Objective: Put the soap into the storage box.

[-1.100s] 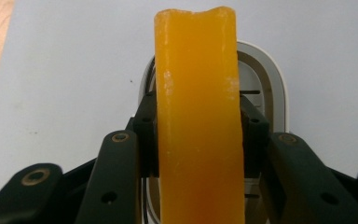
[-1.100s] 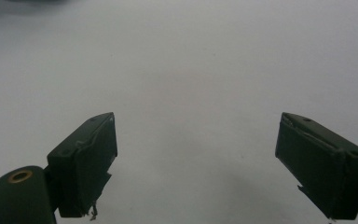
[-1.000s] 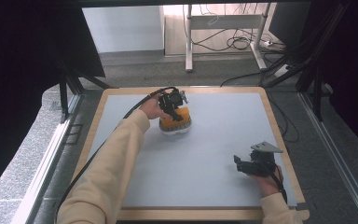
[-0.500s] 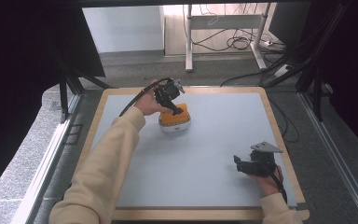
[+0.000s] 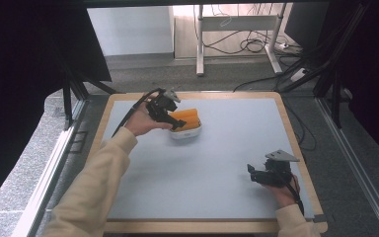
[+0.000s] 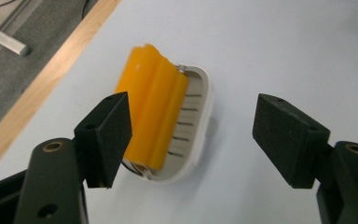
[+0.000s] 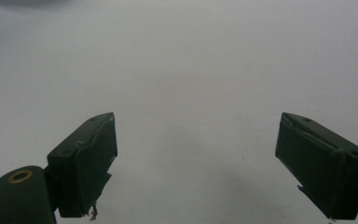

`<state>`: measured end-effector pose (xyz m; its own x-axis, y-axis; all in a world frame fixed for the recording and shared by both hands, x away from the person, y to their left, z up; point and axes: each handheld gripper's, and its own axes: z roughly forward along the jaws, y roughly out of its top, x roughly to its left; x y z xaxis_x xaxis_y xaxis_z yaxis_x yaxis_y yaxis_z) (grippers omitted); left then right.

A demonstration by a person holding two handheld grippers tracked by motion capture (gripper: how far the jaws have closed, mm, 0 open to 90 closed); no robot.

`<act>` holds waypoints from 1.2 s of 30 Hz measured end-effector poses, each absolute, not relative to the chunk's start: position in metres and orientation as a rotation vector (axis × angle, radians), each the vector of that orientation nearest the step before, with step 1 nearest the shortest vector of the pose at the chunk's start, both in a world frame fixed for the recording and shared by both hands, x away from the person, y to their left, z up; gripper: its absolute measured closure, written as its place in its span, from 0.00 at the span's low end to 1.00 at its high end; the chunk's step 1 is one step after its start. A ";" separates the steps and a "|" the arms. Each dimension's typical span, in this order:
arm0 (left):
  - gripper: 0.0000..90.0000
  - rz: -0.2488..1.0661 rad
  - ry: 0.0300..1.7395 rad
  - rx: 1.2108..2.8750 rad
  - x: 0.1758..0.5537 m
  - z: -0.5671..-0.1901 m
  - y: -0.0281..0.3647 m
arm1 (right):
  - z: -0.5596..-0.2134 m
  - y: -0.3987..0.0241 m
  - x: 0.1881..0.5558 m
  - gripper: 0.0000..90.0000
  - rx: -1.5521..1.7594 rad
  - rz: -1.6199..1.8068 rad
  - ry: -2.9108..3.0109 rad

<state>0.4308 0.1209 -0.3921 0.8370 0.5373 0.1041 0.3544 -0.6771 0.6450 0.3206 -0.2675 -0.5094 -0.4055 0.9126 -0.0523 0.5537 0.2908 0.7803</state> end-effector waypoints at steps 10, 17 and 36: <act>0.29 0.387 0.766 2.323 0.375 -0.422 0.156 | -0.508 -0.265 0.318 0.14 1.284 0.962 2.074; 0.28 0.383 0.838 2.280 0.341 -0.443 0.179 | -0.508 -0.265 0.318 0.14 1.269 0.975 2.077; 0.27 0.333 0.937 2.236 0.318 -0.474 0.211 | -0.508 -0.265 0.317 0.14 1.247 0.987 2.076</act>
